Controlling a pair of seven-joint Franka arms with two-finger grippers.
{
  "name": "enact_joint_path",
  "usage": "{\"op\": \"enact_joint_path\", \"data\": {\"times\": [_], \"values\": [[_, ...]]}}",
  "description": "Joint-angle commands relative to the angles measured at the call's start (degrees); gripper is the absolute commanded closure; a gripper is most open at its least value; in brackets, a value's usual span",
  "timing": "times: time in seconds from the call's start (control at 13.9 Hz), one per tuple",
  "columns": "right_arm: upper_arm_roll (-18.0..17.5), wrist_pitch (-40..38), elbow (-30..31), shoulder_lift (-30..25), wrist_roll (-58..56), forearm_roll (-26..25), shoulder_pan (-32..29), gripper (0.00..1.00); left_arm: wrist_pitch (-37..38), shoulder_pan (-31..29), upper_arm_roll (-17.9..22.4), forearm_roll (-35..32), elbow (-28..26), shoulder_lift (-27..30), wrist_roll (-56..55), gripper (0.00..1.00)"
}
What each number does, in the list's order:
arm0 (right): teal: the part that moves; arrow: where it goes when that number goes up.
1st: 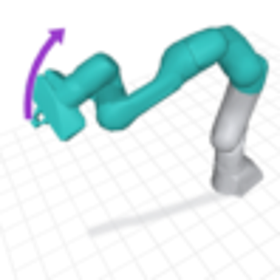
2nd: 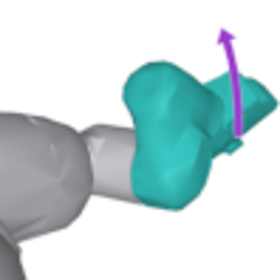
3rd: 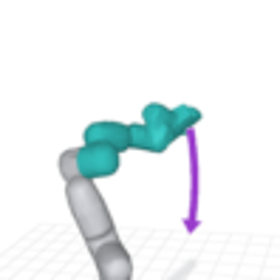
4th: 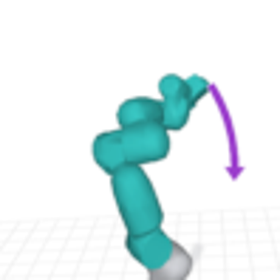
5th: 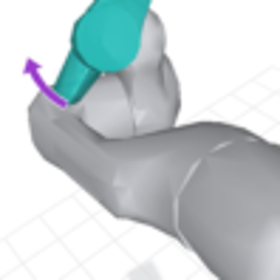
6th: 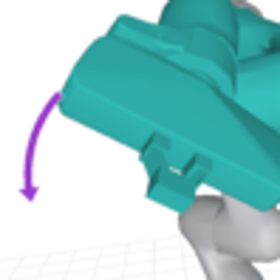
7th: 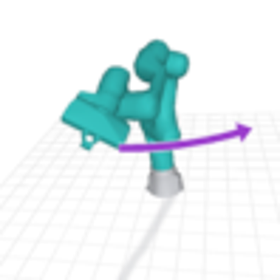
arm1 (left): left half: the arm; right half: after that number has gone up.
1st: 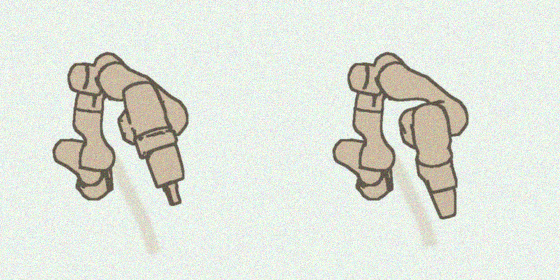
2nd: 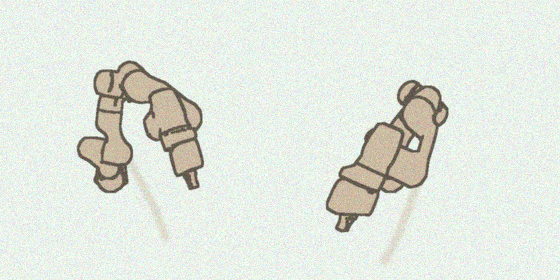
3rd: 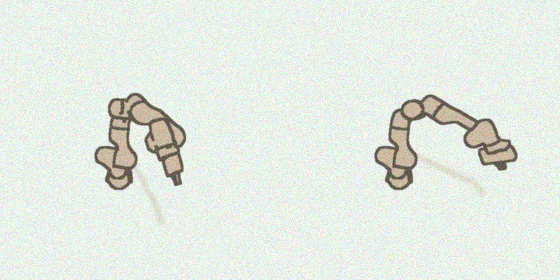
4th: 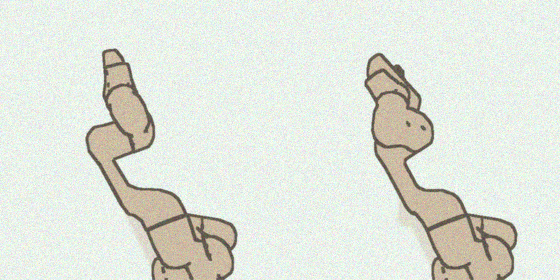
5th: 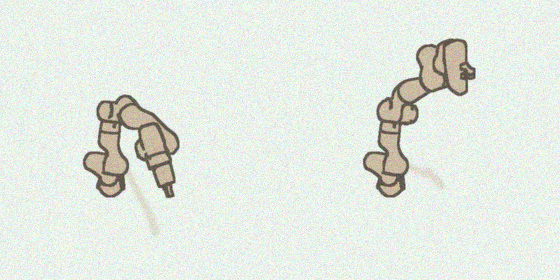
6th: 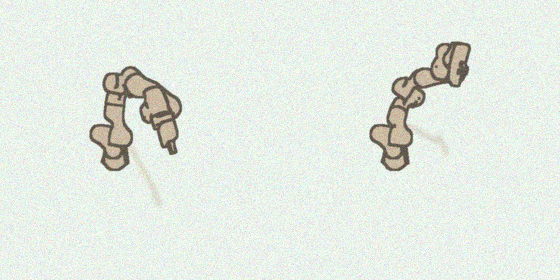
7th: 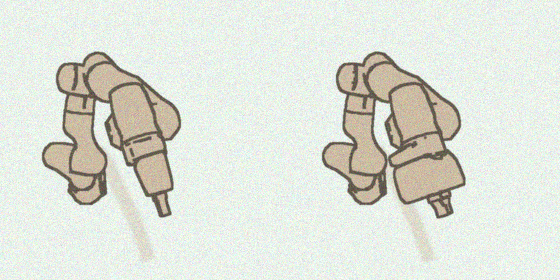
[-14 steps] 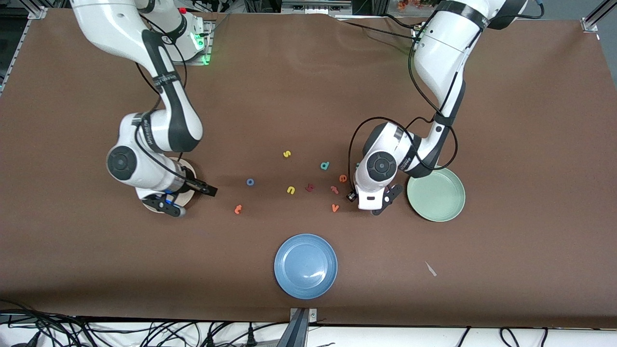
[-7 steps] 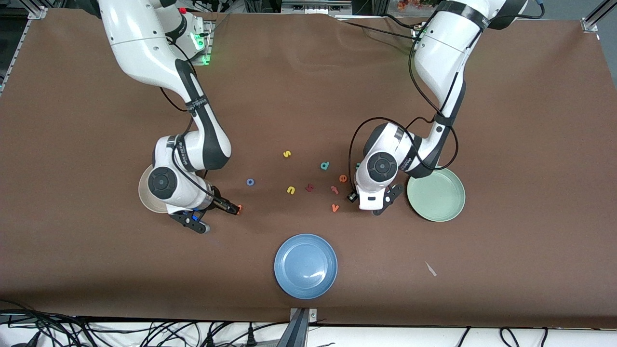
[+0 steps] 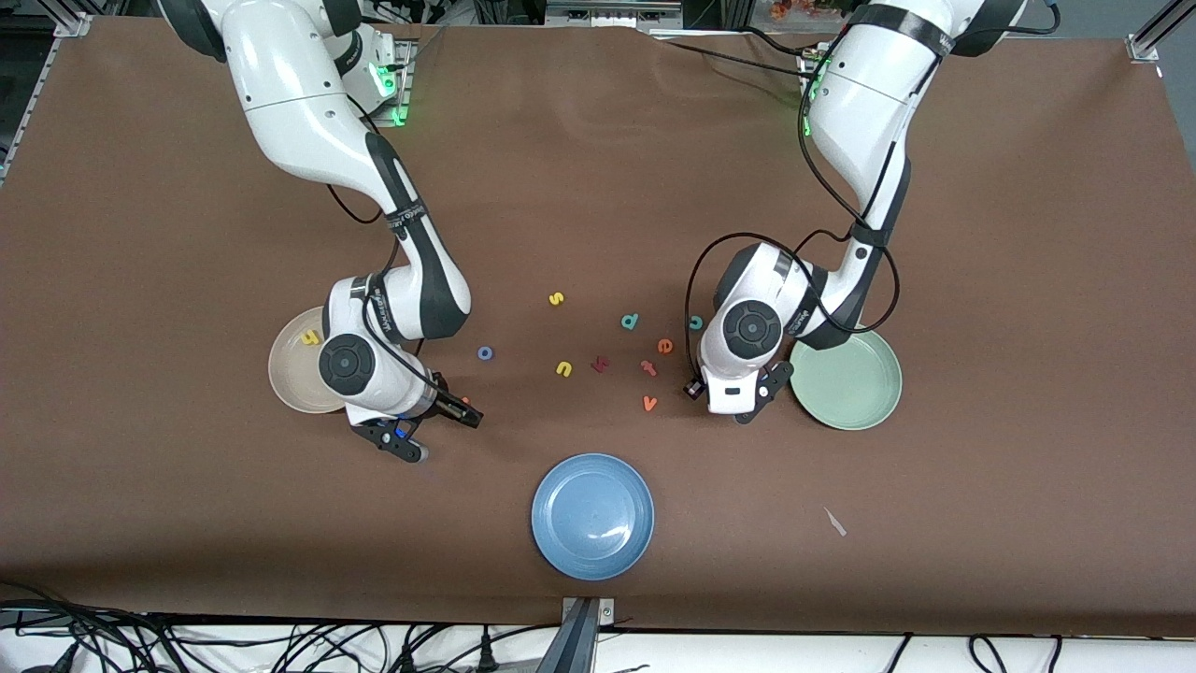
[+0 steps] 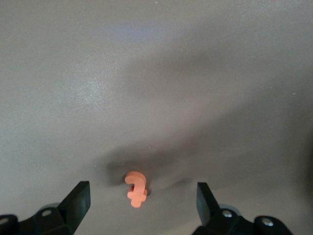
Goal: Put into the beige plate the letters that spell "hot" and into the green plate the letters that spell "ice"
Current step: 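Drop the orange f in the cream plate while the left gripper drops pink i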
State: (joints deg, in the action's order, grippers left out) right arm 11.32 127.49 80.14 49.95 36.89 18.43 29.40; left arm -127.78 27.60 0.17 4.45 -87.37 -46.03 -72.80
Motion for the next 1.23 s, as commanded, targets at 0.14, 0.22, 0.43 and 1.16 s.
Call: {"op": "enact_joint_path", "data": {"times": [0.14,0.22,0.43,1.16], "values": [[0.4,0.4,-2.2,2.3,1.5,0.9,1.0,0.34,0.5,0.7,0.5,-0.4,0.2,0.1,-0.7,1.0],[0.4,0.5,-2.1,2.3,1.6,0.9,1.0,0.42,0.5,0.7,0.6,-0.5,0.4,0.1,-0.4,1.0],[0.4,0.6,-2.2,2.8,2.0,1.0,1.3,0.75,3.2,0.0,1.1,-0.7,0.6,2.1,1.4,1.0],[4.4,-12.0,-3.2,-1.3,-7.3,-4.1,1.1,1.0,17.4,-11.4,2.4,-5.1,-1.3,7.0,27.9,1.0]]}}
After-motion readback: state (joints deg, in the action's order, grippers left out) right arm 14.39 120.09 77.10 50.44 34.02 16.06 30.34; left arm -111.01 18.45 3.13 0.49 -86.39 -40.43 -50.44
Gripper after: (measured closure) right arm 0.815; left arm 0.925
